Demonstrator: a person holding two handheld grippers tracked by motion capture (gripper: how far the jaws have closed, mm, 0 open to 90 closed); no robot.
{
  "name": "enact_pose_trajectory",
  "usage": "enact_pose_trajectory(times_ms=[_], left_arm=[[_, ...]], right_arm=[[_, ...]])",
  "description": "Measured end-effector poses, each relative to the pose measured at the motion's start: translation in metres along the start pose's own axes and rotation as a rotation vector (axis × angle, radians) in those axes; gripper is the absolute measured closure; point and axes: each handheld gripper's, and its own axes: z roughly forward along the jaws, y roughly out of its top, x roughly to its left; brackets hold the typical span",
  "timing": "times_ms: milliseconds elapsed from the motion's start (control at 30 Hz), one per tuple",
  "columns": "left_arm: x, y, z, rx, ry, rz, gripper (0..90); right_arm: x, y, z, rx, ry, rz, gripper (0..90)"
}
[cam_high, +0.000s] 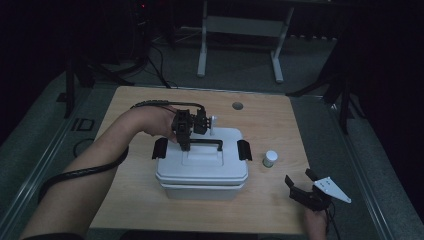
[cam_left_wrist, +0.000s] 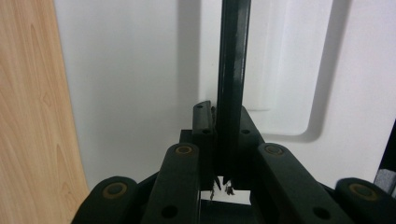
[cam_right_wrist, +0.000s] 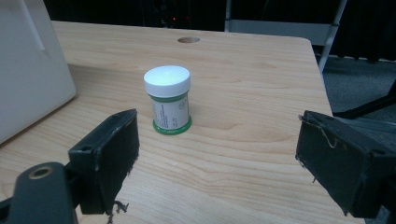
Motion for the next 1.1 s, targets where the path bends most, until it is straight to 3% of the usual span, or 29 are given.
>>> enact_pose_trajectory(times_ms=[333,633,767,833,867,1000,1067,1100], left_arm=[[-0.002,-0.019,-0.015,-0.005,0.007,-0.03,83.4],[-0.004,-0.047,-0.029,-0.014,0.034,-0.084,83.4],[-0.005,-0.062,-0.031,0.005,0.038,-0.114,83.4],[-0.005,-0.062,-0.031,0.005,0.038,-0.114,83.4],[-0.006,-0.073,-0.031,0.011,0.043,-0.136,83.4],[-0.007,-0.085,-0.032,-0.002,0.031,-0.157,83.4],[-0.006,-0.1,-0.034,0.003,0.035,-0.195,83.4],[-0.006,-0.1,-0.034,0.003,0.035,-0.195,83.4]], right_arm=[[0.0,0.0,0.0,0.003,-0.003,0.001,12.8],[0.0,0.0,0.001,0.003,-0.005,-0.003,12.8],[0.0,0.0,0.001,0.007,-0.005,-0.001,12.8],[0.0,0.0,0.001,0.006,-0.006,-0.003,12.8],[0.0,0.0,0.001,0.008,-0.007,-0.003,12.8],[0.0,0.0,0.001,0.009,-0.009,-0.002,12.8],[0.0,0.0,0.001,0.008,-0.009,-0.003,12.8],[0.0,0.0,0.001,0.008,-0.009,-0.003,12.8]])
